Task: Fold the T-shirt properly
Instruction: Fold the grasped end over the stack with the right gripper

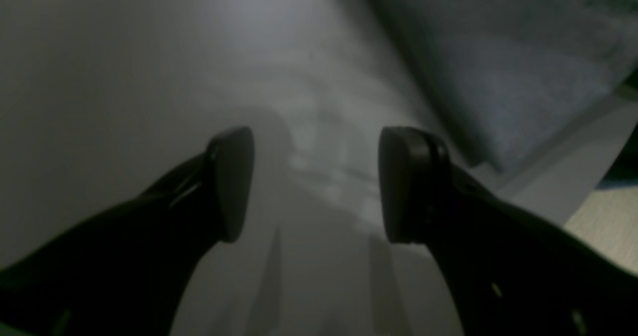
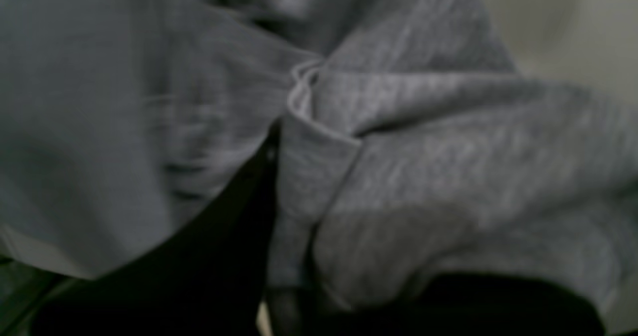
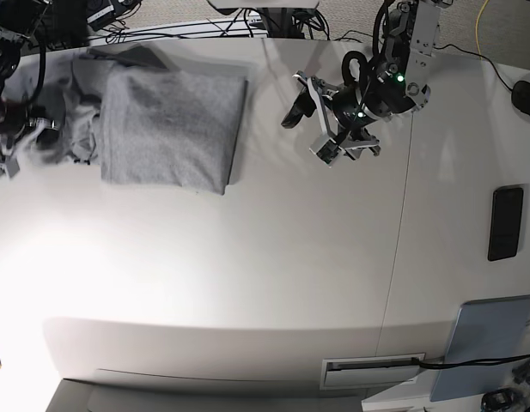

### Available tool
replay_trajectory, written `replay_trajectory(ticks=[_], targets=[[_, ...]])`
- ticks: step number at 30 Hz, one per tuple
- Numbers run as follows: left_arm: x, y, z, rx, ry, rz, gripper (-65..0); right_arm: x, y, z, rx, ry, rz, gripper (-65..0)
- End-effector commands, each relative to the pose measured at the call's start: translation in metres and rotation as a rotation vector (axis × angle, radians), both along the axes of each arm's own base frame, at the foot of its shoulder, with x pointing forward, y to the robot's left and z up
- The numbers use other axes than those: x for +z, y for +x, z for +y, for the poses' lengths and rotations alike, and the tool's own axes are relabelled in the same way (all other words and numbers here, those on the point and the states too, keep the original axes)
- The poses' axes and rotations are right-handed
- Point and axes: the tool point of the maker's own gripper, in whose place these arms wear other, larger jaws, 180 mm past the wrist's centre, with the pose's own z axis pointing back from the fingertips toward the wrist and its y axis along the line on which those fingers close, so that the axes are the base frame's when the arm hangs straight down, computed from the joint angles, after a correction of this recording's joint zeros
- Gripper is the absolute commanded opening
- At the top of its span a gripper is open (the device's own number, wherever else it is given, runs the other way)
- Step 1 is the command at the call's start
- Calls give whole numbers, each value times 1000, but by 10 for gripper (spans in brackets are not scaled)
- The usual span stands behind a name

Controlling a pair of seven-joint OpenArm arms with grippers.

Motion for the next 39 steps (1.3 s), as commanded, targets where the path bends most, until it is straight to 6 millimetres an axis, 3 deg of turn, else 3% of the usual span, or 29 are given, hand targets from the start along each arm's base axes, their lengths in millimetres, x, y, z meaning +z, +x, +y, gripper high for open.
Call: replay_trajectory(ticks=[1,4,7,14,17,28,35,39], targets=[[5,3,-4,3,-36,-22,-251,22,12,3,40,-41,-74,-650],[-8,1,-3,18,-49,8,-251,35,15,23,62,-126,-131,-650],[-21,-1,-2,28,-62,33,-251,40,17,60,84,-161,-191,-650],[-29,-9,-11,9,-132,78,-251,22,27,163,156,-141,-224,-650],[-35,-13,-10,13,-130,98,-251,12,31,192,168,-185,-212,-650],[-36,-18,-13,-11,-138,103,-251,17,43,259,197,-227,-308,-650],[-36,-18,-12,-11,-135,106,-251,26,51,269,211,-213,-381,-650],[-36,-19,-13,-16,-136,105,-251,27,49,282,328,-214,-400,-650]])
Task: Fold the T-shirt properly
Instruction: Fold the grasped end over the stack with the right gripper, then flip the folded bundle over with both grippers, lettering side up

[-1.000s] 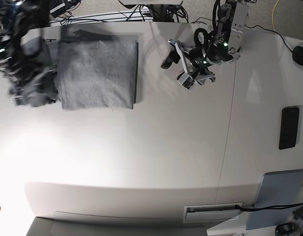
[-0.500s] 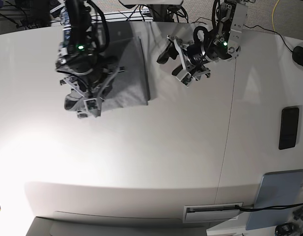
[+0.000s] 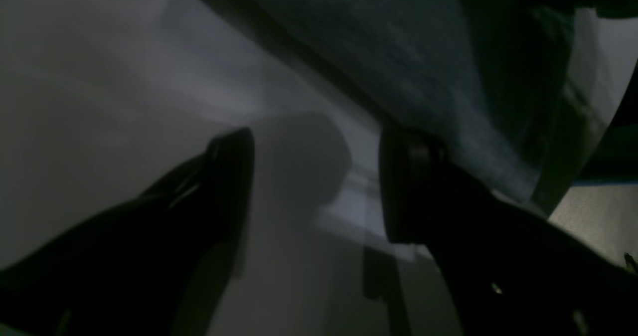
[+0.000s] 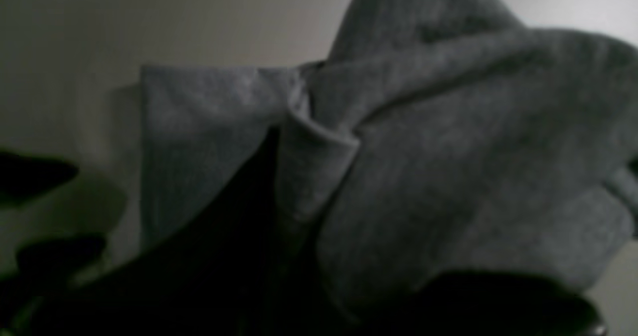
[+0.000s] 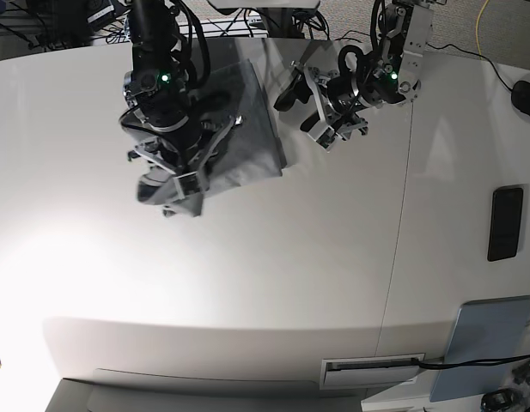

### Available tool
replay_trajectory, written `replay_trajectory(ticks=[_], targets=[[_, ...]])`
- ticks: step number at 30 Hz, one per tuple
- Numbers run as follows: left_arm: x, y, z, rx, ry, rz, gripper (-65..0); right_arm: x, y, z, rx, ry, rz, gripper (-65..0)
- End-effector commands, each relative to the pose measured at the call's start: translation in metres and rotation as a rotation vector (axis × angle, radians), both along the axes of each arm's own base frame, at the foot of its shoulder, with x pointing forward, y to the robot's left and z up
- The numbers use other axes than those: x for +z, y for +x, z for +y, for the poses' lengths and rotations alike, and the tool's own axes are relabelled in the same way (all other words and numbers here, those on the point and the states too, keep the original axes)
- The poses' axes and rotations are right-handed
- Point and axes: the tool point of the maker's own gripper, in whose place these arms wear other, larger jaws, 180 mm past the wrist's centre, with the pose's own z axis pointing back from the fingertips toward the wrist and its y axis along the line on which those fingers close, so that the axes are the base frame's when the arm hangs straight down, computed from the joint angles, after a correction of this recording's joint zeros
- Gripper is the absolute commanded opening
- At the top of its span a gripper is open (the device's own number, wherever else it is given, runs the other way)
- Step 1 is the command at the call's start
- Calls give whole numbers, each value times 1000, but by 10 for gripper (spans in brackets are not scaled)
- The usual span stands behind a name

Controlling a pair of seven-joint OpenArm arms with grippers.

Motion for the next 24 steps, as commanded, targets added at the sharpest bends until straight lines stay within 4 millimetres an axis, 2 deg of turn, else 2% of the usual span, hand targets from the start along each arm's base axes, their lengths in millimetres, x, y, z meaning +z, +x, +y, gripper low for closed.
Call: replay_trajectory(ticks=[1,3,8,11,14,16,18,21,24], targets=[[7,3,-2,-3,-20,-23,-251,13,6,7,32,23,-53,-650],[7,3,-2,-3,-19,-22,-251,13,4,14,92,19,-54,-650],[6,2,0,-7,-8,-18,-251,14,5,18,115,27,-66,-459],[6,3,0,-7,-8,-19,-251,18,1,35,145,134,-56,-453],[5,2,1,-8,-6,-19,-251,24,-12,69,242,270,-20,-453],[4,3,3,-9,11,-22,-251,25,-26,92,353,294,1,-453],[1,4,8,-12,41,-27,-251,26,-35,108,424,289,5,-453],[-3,6,20,14,73,-21,-251,24,-39,115,452,260,3,-453],[-8,9,41,43,125,-14,-251,21,-36,108,437,221,-3,-453]])
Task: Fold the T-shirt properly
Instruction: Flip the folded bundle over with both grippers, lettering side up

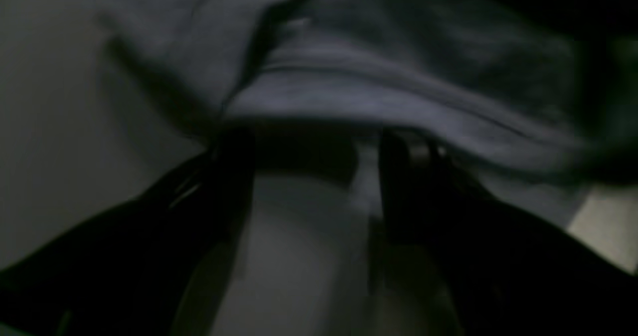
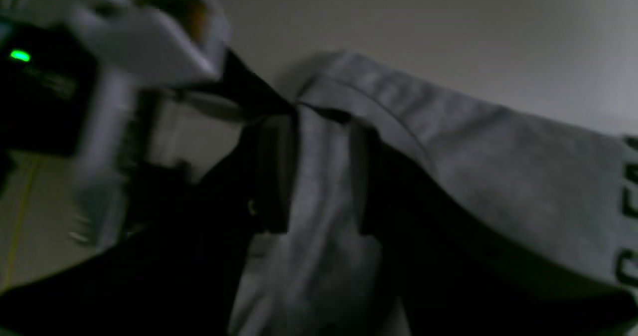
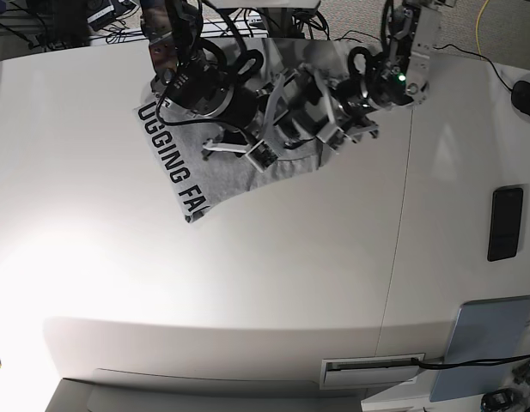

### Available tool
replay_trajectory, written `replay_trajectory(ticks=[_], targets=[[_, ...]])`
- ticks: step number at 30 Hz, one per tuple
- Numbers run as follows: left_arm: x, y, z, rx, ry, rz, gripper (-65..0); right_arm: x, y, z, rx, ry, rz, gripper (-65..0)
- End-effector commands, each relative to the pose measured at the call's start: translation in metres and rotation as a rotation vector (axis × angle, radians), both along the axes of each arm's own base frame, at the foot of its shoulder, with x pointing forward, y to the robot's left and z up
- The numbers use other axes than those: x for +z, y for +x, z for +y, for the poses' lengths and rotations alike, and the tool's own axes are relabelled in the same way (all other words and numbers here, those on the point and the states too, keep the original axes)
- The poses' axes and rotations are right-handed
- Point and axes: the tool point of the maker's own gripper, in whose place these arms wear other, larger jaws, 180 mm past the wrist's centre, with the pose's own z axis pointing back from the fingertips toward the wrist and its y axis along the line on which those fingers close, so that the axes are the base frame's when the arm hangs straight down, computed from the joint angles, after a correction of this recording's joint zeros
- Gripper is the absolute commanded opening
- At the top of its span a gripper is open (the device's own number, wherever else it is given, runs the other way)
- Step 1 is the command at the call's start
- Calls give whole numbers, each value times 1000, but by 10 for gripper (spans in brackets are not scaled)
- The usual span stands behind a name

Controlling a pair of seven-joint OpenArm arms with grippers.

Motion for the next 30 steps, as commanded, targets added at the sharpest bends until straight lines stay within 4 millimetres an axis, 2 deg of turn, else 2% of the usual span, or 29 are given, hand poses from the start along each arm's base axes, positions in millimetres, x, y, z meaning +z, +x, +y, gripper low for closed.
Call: replay_trajectory(ticks=[1,6,8,10,12,14,16,17,21,25,27,30], targets=[[-2,1,13,5,47,1,-251,12,7,2,-7,31,-44,-453],[8,4,34,21,35,10,-251,12,23,-26,-94,9,-58,-453],[14,3,34,10,32,9,-251,15,34,-42,-150,4,-82,-453],[25,0,22,-32,-16,-4,-275,20,47,-62,-214,-6,-129,-454],[43,-6,1,-92,-112,-28,-353,27,61,-86,-276,-44,-185,-460],[59,-12,-23,-146,-193,-49,-479,27,75,-105,-312,-88,-209,-537],[70,-19,-44,-186,-263,-48,-607,21,88,-117,-319,-127,-207,-621],[74,-21,-53,-191,-294,-41,-650,17,96,-121,-319,-141,-201,-650],[85,-21,-78,-175,-380,-26,-650,-1,134,-129,-330,-160,-156,-650],[90,-19,-90,-157,-421,-23,-650,-9,174,-135,-343,-168,-120,-650],[86,-22,-95,-159,-430,-4,-650,-15,189,-138,-347,-174,-89,-650],[65,-36,-104,-192,-405,64,-650,-30,203,-141,-348,-184,-25,-650]])
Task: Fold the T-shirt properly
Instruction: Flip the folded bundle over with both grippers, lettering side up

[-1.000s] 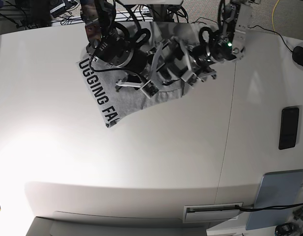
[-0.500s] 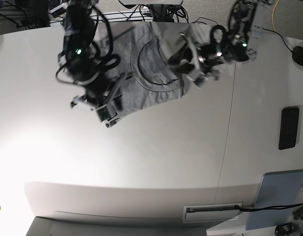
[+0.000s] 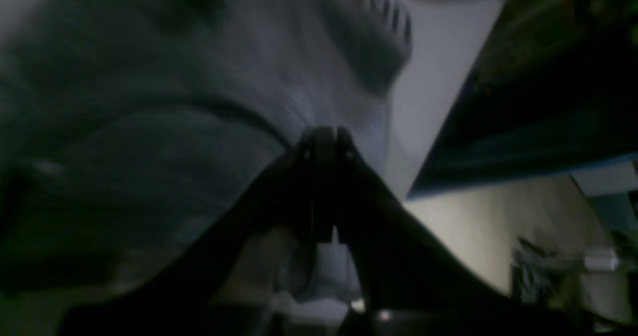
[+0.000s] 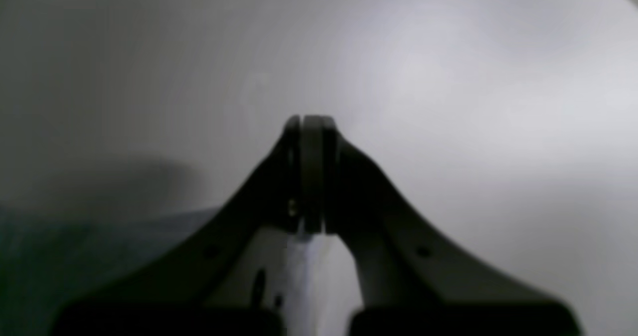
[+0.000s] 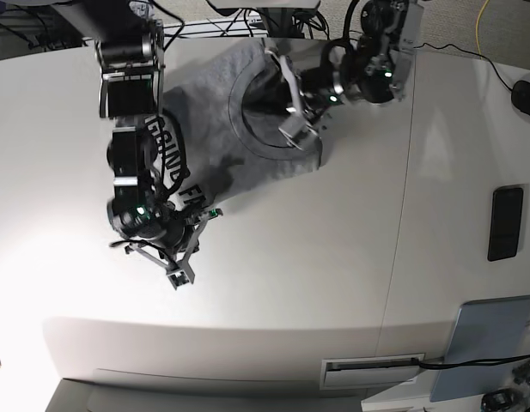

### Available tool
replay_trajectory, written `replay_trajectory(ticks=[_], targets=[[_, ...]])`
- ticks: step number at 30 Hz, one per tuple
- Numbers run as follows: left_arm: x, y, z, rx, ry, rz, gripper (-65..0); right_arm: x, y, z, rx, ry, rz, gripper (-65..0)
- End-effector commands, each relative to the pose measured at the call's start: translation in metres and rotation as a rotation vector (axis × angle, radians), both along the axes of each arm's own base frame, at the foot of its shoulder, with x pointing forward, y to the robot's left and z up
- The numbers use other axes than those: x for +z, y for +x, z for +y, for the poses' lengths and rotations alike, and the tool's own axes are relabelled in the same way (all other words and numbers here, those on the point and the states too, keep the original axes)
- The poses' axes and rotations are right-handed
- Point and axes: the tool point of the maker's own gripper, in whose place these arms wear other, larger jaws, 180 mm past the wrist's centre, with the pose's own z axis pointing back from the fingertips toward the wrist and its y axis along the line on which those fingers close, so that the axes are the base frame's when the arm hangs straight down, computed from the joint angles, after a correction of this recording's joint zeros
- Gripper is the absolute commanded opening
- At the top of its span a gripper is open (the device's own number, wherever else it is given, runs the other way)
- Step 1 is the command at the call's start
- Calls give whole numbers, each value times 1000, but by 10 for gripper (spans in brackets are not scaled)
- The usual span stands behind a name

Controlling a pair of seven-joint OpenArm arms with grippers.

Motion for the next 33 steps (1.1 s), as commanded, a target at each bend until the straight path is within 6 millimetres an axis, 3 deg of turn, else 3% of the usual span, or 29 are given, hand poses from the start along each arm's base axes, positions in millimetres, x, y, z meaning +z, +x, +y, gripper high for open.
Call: replay_trajectory(ticks=[1,5,9,16,23,27,33], targets=[[1,-3,-7,-16,-21,0,-650,13,14,4,20,16,-40,-650],[-27,-24,-14,-76,40,65,-650,-7,8,4,46,10,31,-650],[-56,-35,-6,-101,138,97,-650,-22,-6,-7,38,-42,99,-650],[-109,-22,29,-35,349,96,-650,-43,-32,-44,15,-113,166,-650],[-129,40,81,79,488,38,-650,-48,-75,-58,34,-168,157,-650],[-121,87,102,158,503,-41,-650,-48,-108,-51,51,-174,155,-650],[-104,145,113,219,496,-123,-650,-48,-155,-32,65,-109,161,-650]])
